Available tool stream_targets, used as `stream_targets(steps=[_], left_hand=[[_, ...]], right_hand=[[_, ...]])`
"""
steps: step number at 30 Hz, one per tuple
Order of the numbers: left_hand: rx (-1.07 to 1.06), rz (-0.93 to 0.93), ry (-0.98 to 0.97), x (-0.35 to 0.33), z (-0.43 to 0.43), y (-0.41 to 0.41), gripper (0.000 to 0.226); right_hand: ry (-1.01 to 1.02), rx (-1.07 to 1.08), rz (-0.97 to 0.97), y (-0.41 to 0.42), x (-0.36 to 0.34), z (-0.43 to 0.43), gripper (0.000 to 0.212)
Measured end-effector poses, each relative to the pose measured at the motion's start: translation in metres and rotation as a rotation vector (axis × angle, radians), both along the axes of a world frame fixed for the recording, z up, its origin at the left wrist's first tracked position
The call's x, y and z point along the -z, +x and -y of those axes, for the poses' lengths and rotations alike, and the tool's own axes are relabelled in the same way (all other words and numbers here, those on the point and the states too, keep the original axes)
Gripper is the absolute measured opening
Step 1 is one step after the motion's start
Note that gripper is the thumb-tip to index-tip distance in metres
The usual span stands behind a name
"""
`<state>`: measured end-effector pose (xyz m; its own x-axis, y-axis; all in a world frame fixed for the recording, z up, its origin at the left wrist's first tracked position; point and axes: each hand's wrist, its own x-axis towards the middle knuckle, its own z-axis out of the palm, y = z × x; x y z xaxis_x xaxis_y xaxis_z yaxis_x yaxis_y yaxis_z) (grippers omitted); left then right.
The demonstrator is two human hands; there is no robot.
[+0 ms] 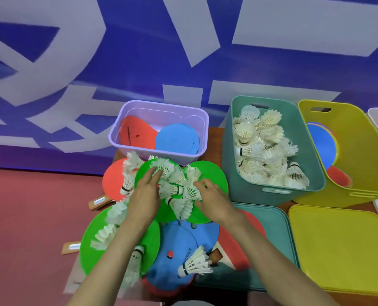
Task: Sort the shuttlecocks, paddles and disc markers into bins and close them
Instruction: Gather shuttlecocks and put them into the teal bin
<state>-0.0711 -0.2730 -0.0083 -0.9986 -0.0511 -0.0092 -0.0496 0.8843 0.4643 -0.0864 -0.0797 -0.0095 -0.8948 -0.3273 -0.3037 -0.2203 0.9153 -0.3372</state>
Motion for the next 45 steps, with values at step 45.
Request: stream_targets(steps=[45], left_hand=[[0.363, -0.141, -0.126, -0.070, -0.225, -0.067, 0.017]], right_hand=[[0.043, 0.393, -0.395, -0.032, -0.078, -0.236, 0.020]])
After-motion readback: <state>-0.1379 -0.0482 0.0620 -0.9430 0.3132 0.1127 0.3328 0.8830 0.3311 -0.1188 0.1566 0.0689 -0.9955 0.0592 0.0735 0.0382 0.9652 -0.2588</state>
